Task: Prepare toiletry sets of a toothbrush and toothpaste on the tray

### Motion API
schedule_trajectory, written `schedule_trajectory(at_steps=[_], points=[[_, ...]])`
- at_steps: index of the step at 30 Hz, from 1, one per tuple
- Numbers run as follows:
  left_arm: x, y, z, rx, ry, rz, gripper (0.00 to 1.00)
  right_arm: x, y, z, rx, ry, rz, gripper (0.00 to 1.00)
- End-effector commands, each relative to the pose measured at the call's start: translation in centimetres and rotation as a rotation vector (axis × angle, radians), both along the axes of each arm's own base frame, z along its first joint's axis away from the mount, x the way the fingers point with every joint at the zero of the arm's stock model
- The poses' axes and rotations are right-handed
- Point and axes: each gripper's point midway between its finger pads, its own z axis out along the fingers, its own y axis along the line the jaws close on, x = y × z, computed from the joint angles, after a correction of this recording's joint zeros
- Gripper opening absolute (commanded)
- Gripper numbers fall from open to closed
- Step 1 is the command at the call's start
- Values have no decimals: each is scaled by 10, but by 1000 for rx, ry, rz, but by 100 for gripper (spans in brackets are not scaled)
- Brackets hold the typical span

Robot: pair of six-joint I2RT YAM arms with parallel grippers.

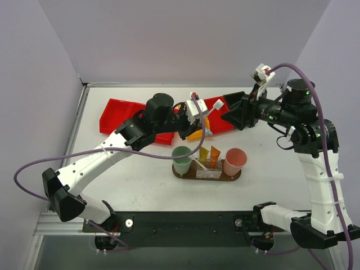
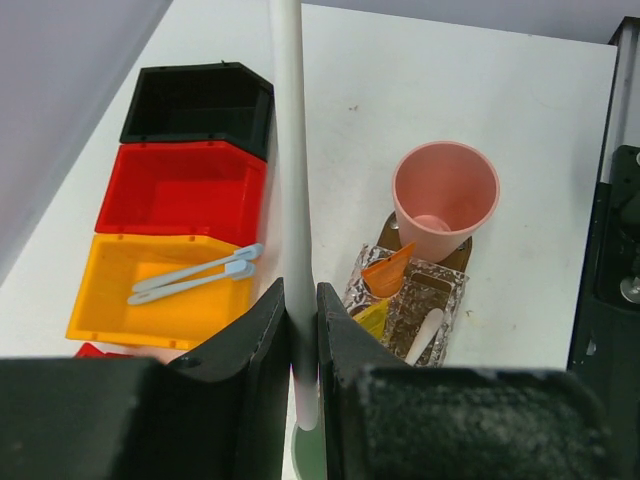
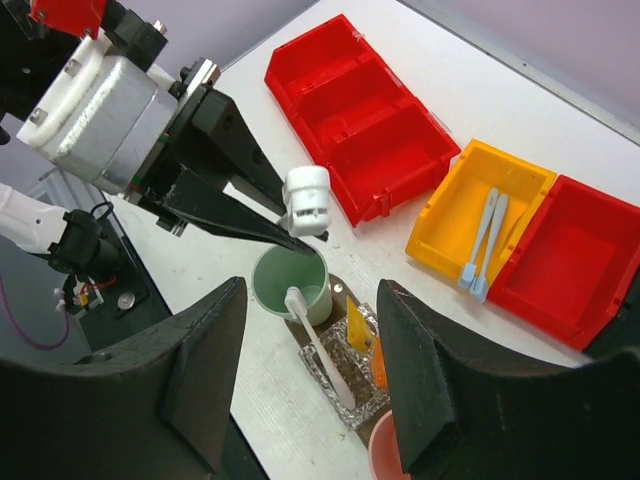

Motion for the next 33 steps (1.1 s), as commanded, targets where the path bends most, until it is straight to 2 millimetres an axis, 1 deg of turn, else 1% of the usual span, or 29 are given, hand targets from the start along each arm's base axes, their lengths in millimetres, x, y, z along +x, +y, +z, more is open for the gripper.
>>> schedule_trajectory(at_steps=[1,4,8,9,12,13,15,18,19,20,21,22,27,33], points=[[-8,-8,23,-69,17,-38,0,0,13,20,39,-53,48,52],[-9,-10,22,-69,24,-44,0,-2,20,15,25,-52,62,54],[-10,-12,23,-83,35,-52,0,0,24,9,14,-47,58,54],[-13,-12,24,-93,51,-59,0,1,25,4,12,-37,58,54],[-18,-16,26,-125,89,-84,0,0,31,2,26,-52,74,54],[-20,-17,27,-132,98,-89,0,3,34,-4,31,-55,74,54],[-23,-19,30,-159,134,-107,0,2,36,-5,27,-76,67,54],[-28,-21,36,-185,164,-134,0,3,36,-7,23,-83,57,52],[-28,-21,39,-191,162,-139,0,2,36,-2,34,-109,54,51],[-29,-21,39,-191,164,-147,0,4,37,-8,36,-105,53,50],[-31,-22,40,-203,189,-145,0,3,37,-6,43,-121,54,50],[-31,-22,39,-202,194,-145,0,2,39,-2,53,-142,65,49],[-32,-26,31,-200,215,-151,0,3,45,-5,77,-105,78,45],[-29,-27,28,-200,213,-150,0,4,50,-8,92,-87,93,39]])
